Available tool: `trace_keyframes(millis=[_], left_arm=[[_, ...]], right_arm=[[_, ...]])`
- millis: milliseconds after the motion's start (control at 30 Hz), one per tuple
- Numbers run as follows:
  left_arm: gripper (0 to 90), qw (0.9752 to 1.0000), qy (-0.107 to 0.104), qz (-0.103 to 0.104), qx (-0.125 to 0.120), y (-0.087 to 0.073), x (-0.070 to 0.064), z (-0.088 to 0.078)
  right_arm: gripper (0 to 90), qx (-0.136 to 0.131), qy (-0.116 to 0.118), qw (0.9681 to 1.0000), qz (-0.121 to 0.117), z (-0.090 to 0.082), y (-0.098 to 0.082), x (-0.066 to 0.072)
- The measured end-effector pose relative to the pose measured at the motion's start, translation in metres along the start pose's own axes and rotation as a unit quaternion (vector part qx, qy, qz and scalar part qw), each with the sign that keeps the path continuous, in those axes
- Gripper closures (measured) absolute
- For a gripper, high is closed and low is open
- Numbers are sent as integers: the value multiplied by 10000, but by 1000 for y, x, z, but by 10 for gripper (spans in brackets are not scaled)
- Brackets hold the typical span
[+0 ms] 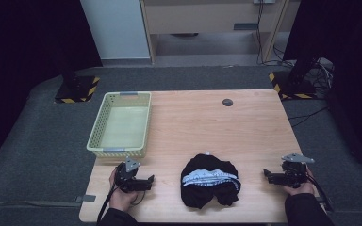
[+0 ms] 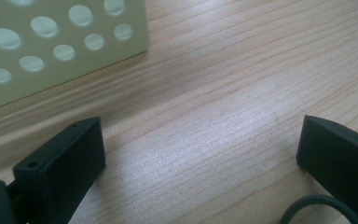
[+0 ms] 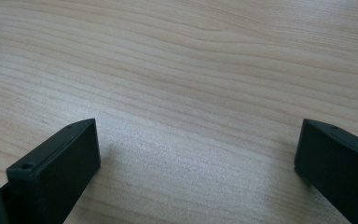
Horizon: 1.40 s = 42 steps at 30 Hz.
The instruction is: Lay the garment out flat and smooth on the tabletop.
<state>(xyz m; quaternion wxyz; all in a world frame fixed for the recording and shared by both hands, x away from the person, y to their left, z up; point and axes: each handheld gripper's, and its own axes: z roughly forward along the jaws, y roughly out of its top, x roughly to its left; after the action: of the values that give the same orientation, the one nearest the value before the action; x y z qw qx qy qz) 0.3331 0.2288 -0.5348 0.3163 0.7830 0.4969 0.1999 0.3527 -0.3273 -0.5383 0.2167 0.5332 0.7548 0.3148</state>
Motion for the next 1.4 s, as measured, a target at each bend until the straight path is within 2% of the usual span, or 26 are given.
trace_keyframes(millis=[200,400,733,867,1067,1200,1400], left_arm=[[43,9996,80,-261,111,2,5,-4],[50,9991,161,-388,112,2,11,-9],[53,9993,138,-351,-4,6,7,-15],[54,9990,150,-386,-140,9,4,-19],[63,9990,146,-381,-168,13,-2,-25],[67,9982,64,-554,-204,15,-5,-28],[63,9976,70,-554,-397,22,-8,-35]], right_arm=[[6,2,42,10000,-43,-2,-2,0],[14,44,101,9999,-46,-4,-2,-1],[15,-29,303,9995,-21,-12,6,4],[17,-173,375,9991,91,-18,9,4],[17,-357,443,9983,142,-27,13,3],[18,-372,504,9978,205,-30,15,2],[25,-416,530,9974,257,-33,20,1]])
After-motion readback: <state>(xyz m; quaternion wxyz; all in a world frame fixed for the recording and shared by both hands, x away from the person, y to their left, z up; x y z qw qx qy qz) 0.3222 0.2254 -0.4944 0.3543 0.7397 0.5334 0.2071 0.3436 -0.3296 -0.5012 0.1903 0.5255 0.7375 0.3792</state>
